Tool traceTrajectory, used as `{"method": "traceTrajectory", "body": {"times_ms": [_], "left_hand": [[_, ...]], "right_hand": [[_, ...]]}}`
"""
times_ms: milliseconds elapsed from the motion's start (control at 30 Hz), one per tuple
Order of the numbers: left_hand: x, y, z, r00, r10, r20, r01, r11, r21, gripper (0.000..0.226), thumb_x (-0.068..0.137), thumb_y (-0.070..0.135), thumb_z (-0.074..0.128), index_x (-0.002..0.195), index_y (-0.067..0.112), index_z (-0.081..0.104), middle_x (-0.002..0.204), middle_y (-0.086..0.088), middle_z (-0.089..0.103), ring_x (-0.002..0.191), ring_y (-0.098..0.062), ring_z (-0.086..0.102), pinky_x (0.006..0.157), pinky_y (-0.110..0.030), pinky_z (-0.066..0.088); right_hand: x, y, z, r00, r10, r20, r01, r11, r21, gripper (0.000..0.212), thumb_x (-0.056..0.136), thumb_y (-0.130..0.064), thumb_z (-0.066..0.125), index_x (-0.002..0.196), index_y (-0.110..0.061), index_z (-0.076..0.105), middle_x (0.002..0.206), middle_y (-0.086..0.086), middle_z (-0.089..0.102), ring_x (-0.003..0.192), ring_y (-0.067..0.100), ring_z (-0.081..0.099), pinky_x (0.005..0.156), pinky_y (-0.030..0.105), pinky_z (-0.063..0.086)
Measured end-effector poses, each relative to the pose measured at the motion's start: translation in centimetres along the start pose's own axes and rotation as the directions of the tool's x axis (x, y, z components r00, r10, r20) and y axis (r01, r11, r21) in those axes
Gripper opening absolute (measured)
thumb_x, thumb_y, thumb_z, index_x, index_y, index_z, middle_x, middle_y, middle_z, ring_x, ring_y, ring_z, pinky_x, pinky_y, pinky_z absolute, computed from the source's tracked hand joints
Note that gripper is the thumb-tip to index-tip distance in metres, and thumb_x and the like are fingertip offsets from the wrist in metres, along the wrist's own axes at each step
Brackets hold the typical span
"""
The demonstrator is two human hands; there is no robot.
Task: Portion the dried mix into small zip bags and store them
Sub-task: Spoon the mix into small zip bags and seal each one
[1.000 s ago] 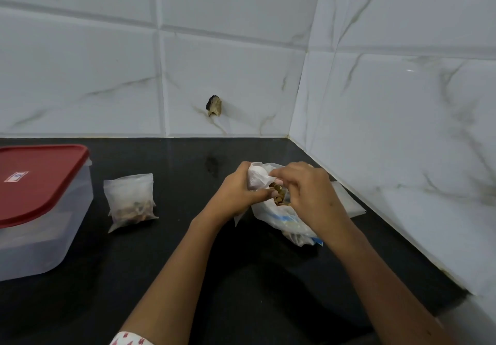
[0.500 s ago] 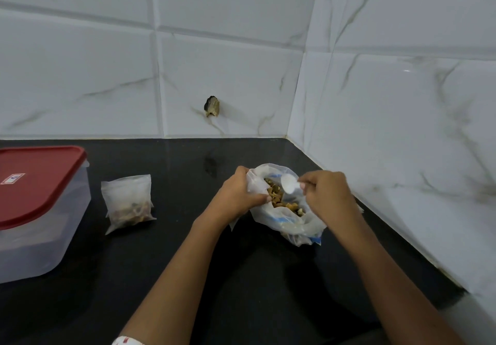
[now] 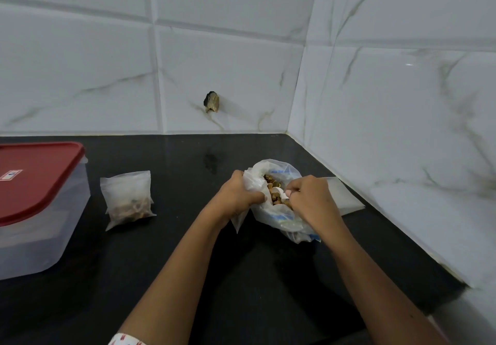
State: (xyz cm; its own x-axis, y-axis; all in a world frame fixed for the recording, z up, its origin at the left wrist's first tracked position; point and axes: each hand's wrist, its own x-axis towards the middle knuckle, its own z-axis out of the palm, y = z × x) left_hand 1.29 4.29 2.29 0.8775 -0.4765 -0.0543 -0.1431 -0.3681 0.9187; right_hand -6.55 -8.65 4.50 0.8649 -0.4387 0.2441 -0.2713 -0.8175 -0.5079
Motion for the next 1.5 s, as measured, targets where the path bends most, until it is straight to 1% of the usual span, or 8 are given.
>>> {"method": "traceTrajectory", "body": {"times_ms": [267,367,533,667,867,1100,1333,1500], "left_hand": [[-0.1,0.1,0.6,1.000,-0.015,0.027,0.021,0.970,-0.244,0.061,0.081,0.013,0.068,0.131,0.018,0.035,0.125,-0.005,0.051,0.113,-0.021,0.052,0.100,-0.039,0.045],[-0.1,0.3,0.6,0.999,-0.003,0.042,0.012,0.975,-0.221,0.060,0.082,0.017,0.068,0.131,0.019,0.034,0.120,-0.001,0.049,0.114,-0.021,0.051,0.101,-0.042,0.045],[-0.1,0.3,0.4,0.999,0.013,0.038,-0.007,0.989,-0.151,0.065,0.081,0.023,0.069,0.134,0.019,0.032,0.131,-0.004,0.047,0.116,-0.020,0.049,0.102,-0.040,0.043],[-0.2,0.7,0.0,0.998,0.055,0.001,-0.055,0.998,-0.040,0.075,0.080,0.031,0.071,0.139,0.016,0.027,0.137,-0.004,0.042,0.111,-0.015,0.045,0.091,-0.030,0.041],[-0.3,1.4,-0.1,0.982,0.140,-0.131,-0.118,0.980,0.161,0.079,0.071,0.039,0.077,0.132,0.016,0.032,0.130,-0.004,0.046,0.103,-0.015,0.047,0.078,-0.029,0.046],[-0.4,1.7,0.0,0.966,0.231,-0.117,-0.192,0.942,0.276,0.073,0.068,0.045,0.077,0.126,0.018,0.042,0.129,-0.002,0.050,0.112,-0.018,0.051,0.090,-0.038,0.050],[-1.0,1.8,0.0,0.965,0.257,-0.057,-0.247,0.958,0.145,0.065,0.071,0.035,0.077,0.123,0.018,0.042,0.108,0.007,0.049,0.094,-0.009,0.050,0.075,-0.022,0.049],[-0.9,1.4,-0.1,0.961,0.272,-0.047,-0.270,0.962,0.034,0.053,0.071,0.031,0.079,0.108,0.023,0.043,0.096,0.014,0.052,0.082,0.003,0.050,0.062,-0.012,0.041]], "right_hand": [[1.7,1.4,-0.8,0.887,0.387,0.254,-0.460,0.796,0.393,0.016,0.088,-0.005,0.053,0.083,-0.001,0.067,0.065,0.004,0.060,0.056,0.011,0.047,0.061,0.025,0.041],[2.0,1.9,-1.3,0.841,0.383,0.383,-0.537,0.679,0.500,0.021,0.090,-0.001,0.051,0.074,-0.006,0.062,0.062,0.005,0.057,0.051,0.008,0.038,0.048,0.017,0.031],[2.0,2.5,-2.0,0.819,0.368,0.440,-0.572,0.580,0.579,0.018,0.091,0.004,0.047,0.078,-0.001,0.058,0.063,0.008,0.054,0.047,0.005,0.037,0.032,0.009,0.024],[2.2,2.6,-2.5,0.825,0.363,0.433,-0.565,0.507,0.651,0.020,0.091,0.006,0.045,0.075,-0.001,0.054,0.062,0.011,0.053,0.031,0.003,0.039,0.031,0.009,0.024],[1.9,3.1,-3.6,0.844,0.346,0.409,-0.535,0.487,0.691,0.022,0.091,0.006,0.044,0.076,0.000,0.060,0.063,0.011,0.055,0.039,0.004,0.039,0.032,0.010,0.025],[1.4,1.8,-5.6,0.907,0.242,0.344,-0.418,0.437,0.796,0.014,0.089,0.005,0.048,0.086,0.006,0.061,0.058,0.009,0.055,0.033,0.003,0.040,0.032,0.010,0.024],[0.9,-1.1,-5.4,0.919,0.157,0.360,-0.387,0.527,0.757,0.014,0.088,0.004,0.051,0.083,0.001,0.063,0.061,0.009,0.058,0.040,0.004,0.040,0.033,0.010,0.025],[0.1,-2.5,-4.1,0.983,0.039,0.181,-0.129,0.844,0.520,0.016,0.091,-0.008,0.055,0.095,-0.009,0.070,0.066,0.001,0.064,0.053,0.006,0.046,0.048,0.014,0.038]]}}
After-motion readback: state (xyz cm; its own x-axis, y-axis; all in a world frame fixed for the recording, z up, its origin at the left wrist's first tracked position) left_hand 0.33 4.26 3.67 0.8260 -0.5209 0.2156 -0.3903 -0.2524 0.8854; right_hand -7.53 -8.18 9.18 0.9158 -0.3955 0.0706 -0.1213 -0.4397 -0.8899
